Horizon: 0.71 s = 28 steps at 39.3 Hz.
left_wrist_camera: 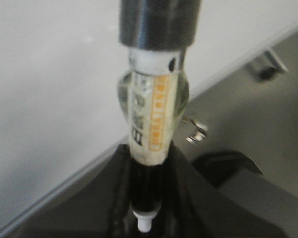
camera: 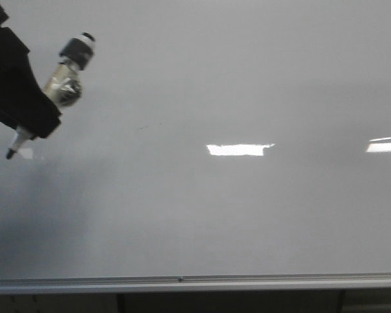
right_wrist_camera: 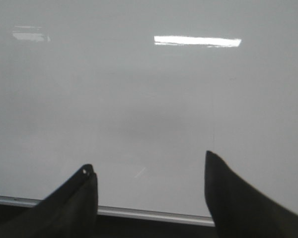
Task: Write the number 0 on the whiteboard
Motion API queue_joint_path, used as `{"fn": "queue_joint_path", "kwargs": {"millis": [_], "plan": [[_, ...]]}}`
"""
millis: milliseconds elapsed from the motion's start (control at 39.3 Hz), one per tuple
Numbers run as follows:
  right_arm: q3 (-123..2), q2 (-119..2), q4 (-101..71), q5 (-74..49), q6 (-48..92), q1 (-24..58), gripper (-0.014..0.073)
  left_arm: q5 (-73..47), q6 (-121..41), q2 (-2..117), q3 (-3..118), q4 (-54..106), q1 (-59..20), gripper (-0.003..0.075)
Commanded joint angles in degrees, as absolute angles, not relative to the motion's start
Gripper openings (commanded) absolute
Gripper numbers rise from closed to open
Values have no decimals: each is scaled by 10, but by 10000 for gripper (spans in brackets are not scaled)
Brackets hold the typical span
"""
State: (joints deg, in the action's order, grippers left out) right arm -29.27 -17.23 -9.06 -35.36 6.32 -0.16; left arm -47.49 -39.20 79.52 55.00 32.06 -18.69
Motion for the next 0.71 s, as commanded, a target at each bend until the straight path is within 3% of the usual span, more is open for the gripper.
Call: {"fn": "queue_joint_path", "kwargs": {"millis": [0, 178, 356, 686], "plan": [[-321, -184, -95, -325, 64, -1, 489, -549, -484, 774, 568, 422, -233, -19], [-324, -184, -136, -348, 65, 0, 489, -647, -555, 774, 568, 489, -307, -19], [-346, -192, -209, -388, 104, 1, 489, -657, -555, 774, 568, 489, -332, -19], [-442, -381, -508, -591, 334, 1, 489, -667, -564, 774, 568, 491, -332, -19]]}}
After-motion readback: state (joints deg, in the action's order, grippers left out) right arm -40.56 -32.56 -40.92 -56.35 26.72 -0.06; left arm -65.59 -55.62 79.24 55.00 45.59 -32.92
